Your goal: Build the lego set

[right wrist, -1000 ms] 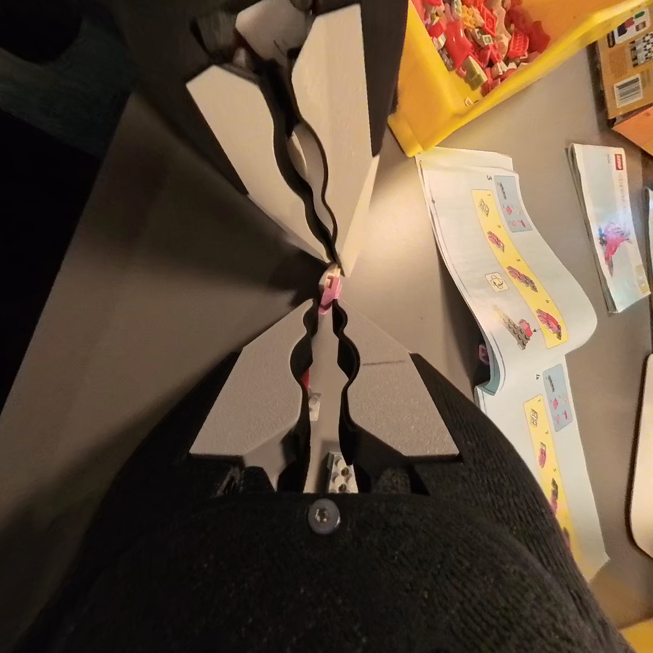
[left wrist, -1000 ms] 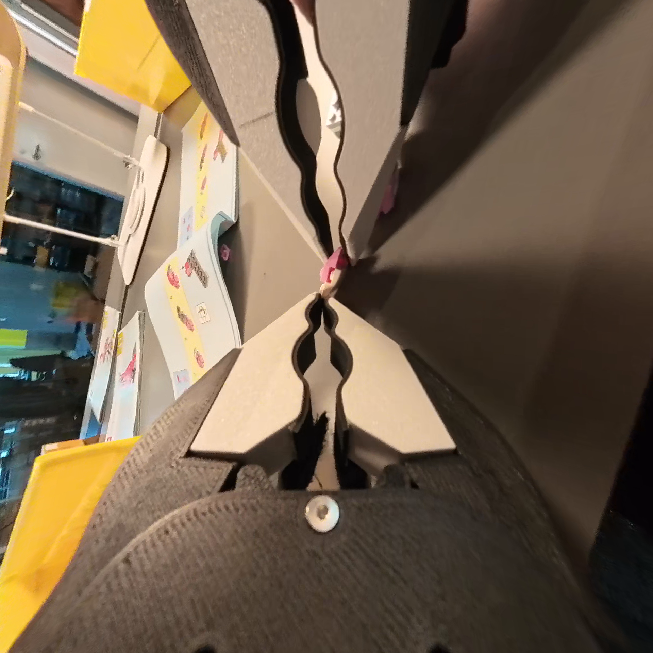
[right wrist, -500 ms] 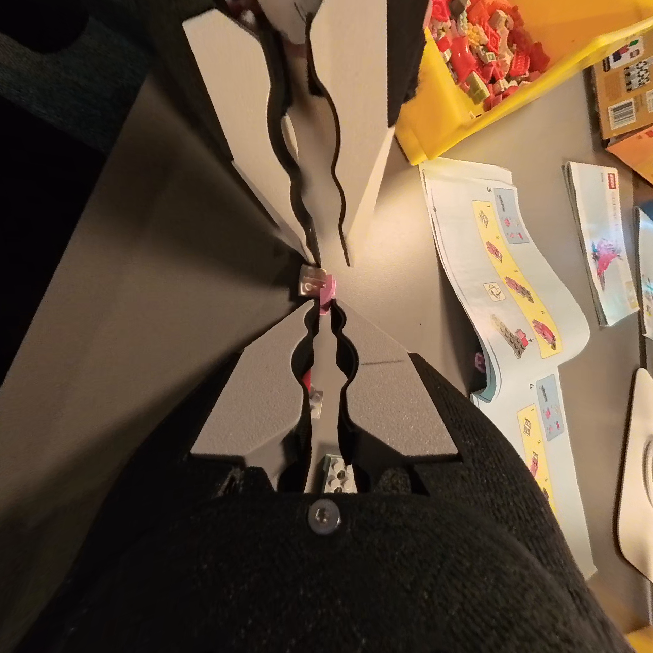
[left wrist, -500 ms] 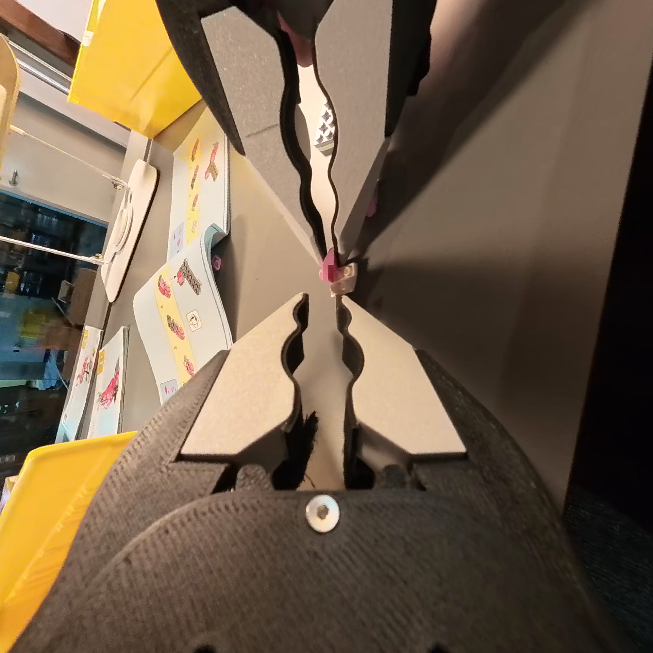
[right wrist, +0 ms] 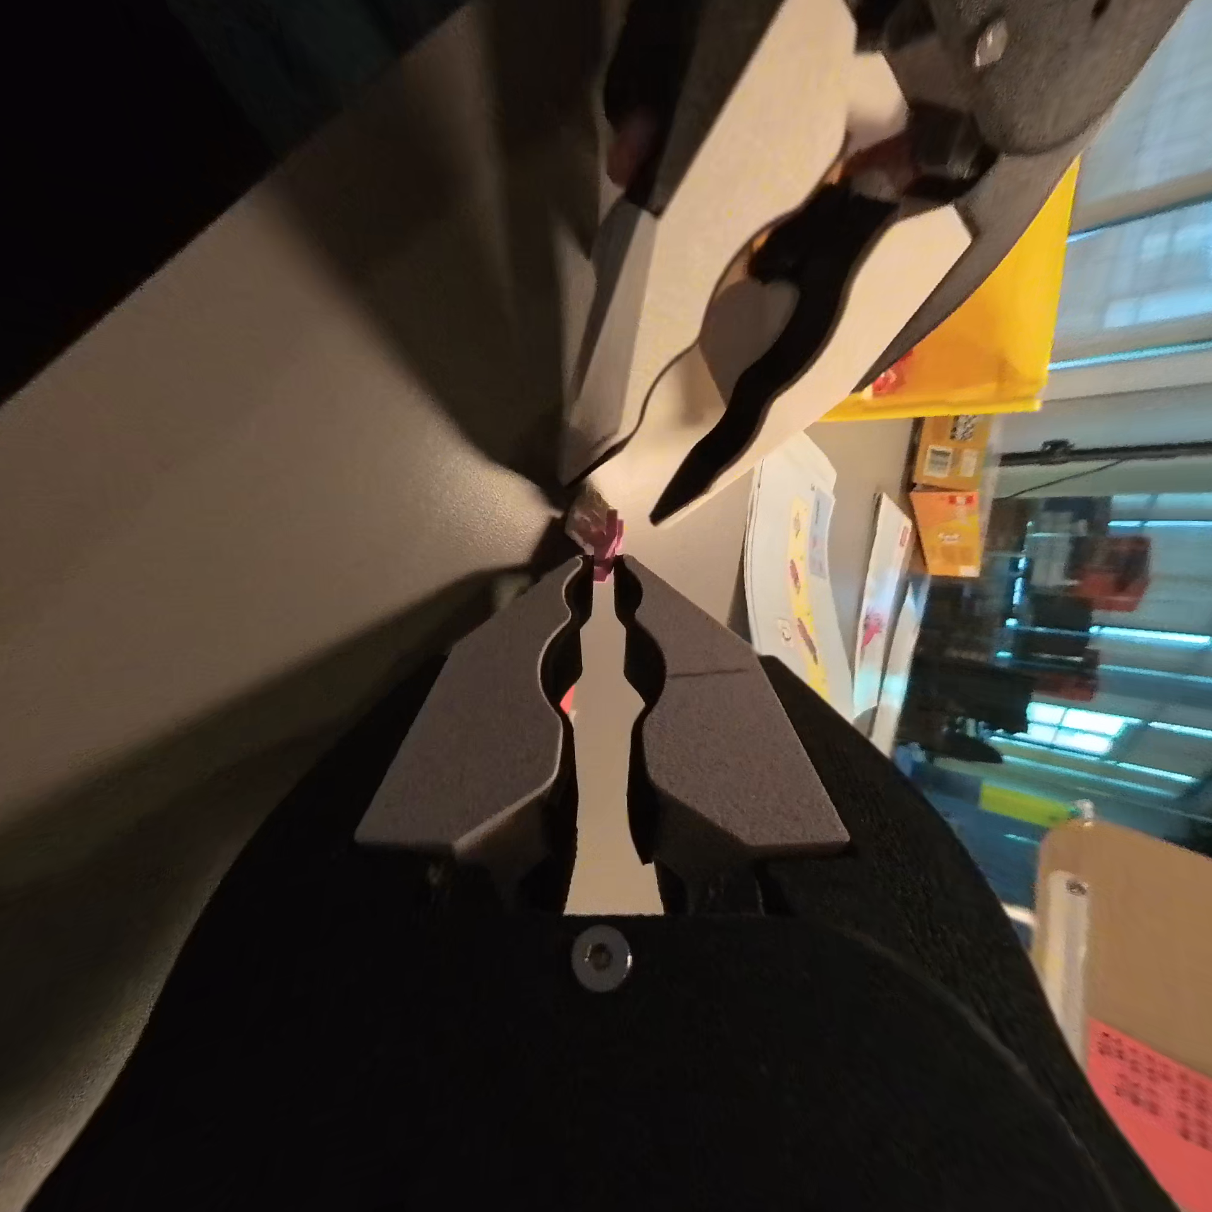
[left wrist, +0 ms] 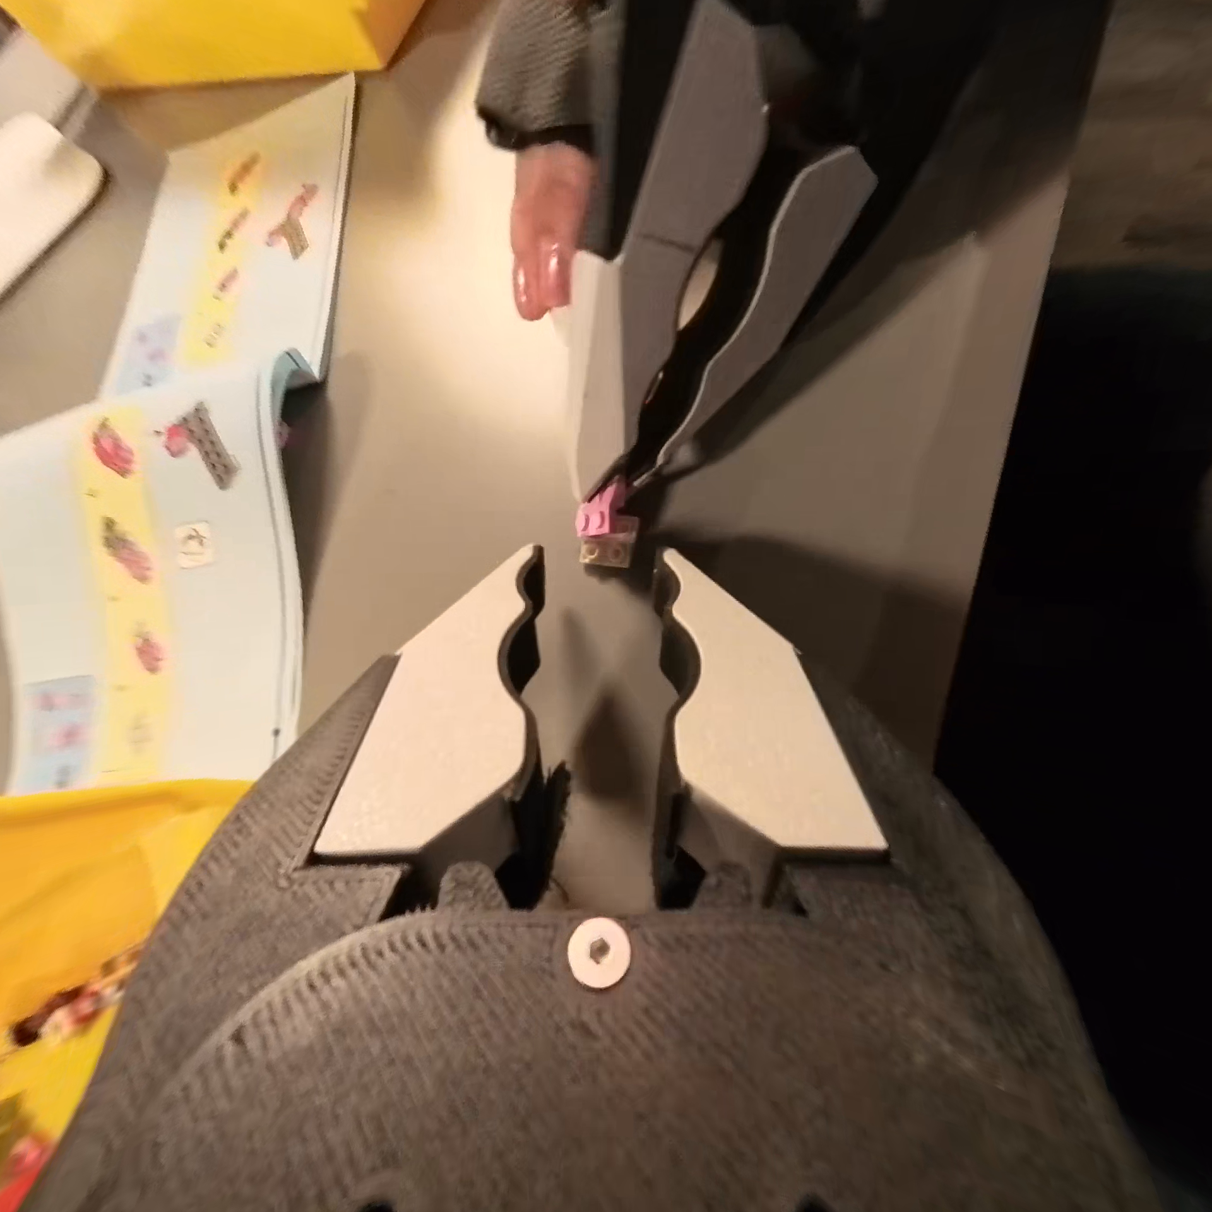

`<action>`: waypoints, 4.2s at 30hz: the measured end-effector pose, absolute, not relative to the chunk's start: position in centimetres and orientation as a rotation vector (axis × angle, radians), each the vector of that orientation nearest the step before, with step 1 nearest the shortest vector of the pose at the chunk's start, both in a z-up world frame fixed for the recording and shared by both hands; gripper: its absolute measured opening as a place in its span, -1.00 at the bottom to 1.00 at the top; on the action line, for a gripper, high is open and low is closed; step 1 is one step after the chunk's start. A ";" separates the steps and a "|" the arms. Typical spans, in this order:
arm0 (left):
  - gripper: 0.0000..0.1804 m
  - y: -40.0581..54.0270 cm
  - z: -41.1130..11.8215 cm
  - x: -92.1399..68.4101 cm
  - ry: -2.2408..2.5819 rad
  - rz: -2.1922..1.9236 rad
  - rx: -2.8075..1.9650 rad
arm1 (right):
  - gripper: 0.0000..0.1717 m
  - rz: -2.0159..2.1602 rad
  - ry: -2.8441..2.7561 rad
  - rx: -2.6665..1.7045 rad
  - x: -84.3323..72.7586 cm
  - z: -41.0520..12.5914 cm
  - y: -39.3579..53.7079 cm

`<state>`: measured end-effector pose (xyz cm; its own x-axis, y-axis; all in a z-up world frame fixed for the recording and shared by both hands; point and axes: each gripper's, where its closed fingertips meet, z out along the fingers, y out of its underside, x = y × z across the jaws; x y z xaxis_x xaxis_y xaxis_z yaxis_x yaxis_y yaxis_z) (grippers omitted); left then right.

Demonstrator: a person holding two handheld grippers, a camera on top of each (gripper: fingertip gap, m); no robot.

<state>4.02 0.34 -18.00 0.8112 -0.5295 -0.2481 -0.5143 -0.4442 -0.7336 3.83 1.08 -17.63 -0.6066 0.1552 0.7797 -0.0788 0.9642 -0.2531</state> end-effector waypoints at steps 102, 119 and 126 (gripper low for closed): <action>-0.83 0.5 -18.5 5.2 0.690 -0.296 -2.198 | -0.84 0.812 -2.433 -0.744 4.9 -18.1 0.5; -0.84 1.1 -18.5 4.4 0.590 -0.271 -2.223 | -0.72 0.703 -2.359 -0.641 4.2 -17.7 0.9; -0.83 1.2 -18.5 4.2 0.572 -0.272 -2.227 | -0.80 0.662 -2.370 -0.661 4.5 -17.9 0.8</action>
<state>4.21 1.16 -18.50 0.8745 -0.4850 0.0081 -0.3122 -0.5756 -0.7558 4.46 0.82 -17.89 -0.7061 0.5864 0.3968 0.2957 0.7534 -0.5873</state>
